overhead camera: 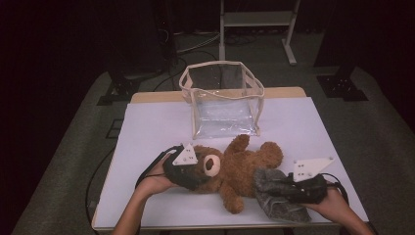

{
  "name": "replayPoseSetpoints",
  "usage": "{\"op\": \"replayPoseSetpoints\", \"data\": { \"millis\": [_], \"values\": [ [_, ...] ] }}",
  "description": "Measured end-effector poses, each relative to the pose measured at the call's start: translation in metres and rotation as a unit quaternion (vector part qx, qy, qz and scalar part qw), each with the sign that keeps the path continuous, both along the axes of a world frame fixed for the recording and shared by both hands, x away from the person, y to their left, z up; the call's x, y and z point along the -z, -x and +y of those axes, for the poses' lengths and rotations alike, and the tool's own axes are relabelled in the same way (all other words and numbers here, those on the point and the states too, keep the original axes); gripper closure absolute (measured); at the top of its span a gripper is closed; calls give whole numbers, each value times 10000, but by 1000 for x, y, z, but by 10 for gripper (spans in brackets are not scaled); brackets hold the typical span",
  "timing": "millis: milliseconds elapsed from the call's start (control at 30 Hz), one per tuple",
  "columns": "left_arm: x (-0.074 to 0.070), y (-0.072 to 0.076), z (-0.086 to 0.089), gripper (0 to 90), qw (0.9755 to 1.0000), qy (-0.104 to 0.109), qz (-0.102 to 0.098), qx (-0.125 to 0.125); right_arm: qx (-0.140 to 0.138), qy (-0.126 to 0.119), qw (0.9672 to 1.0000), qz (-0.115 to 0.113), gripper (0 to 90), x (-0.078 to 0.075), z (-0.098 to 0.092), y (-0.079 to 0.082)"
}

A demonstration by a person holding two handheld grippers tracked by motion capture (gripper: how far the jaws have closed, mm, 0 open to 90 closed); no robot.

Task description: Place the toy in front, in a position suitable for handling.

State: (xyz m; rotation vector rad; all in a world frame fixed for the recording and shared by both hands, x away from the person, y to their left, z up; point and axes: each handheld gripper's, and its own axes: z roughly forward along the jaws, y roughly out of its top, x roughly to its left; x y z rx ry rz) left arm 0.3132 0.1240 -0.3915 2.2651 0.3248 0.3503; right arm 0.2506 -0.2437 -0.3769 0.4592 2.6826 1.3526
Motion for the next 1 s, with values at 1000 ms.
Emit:
{"op": "replayPoseSetpoints", "data": {
  "millis": [1000],
  "values": [
    [7,23,1,202,9991,-218,-362,88,481,-372,9980,-157,754,-34,-17,-42]
  ]
}}
